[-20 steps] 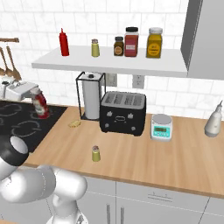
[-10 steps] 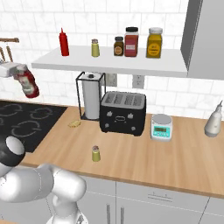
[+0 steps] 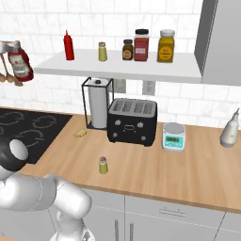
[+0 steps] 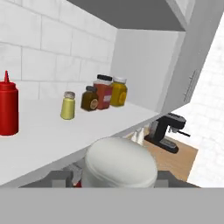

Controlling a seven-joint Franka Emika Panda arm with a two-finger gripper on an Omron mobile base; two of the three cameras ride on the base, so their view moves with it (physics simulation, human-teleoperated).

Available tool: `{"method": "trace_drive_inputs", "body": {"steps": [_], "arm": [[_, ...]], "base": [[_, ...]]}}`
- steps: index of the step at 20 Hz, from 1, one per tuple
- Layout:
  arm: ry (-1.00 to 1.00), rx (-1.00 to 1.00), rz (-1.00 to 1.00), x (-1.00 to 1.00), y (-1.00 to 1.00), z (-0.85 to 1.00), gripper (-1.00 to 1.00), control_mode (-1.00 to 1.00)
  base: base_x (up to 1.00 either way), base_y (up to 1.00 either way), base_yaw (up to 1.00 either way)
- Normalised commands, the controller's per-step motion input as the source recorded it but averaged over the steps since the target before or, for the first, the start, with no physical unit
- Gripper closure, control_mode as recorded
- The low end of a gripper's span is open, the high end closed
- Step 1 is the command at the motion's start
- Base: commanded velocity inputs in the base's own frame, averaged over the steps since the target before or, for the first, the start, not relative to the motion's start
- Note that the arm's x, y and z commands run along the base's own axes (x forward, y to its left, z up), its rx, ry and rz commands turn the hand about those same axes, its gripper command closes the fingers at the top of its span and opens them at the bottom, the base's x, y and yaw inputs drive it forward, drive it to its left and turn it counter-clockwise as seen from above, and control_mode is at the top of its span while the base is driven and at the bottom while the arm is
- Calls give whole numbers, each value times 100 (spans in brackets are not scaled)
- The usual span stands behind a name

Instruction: Put the shaker and condiment bottle from the counter next to their counterparts in the cabinet.

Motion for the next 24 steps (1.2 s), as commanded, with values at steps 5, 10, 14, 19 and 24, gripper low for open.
{"method": "trace_drive_inputs", "body": {"steps": [5, 10, 14, 19, 24], "arm": [[0, 19, 34, 35, 0, 28, 100, -100], [0, 12, 25, 30, 0, 0, 100, -100], [1, 0, 1, 1, 0, 0, 100, -100], [1, -12, 1, 28, -35, 0, 100, -100], [-4, -2, 3, 8, -1, 0, 100, -100]], "base": [[0, 0, 0], [0, 0, 0], [0, 0, 0], [0, 0, 0], [0, 0, 0]]}}
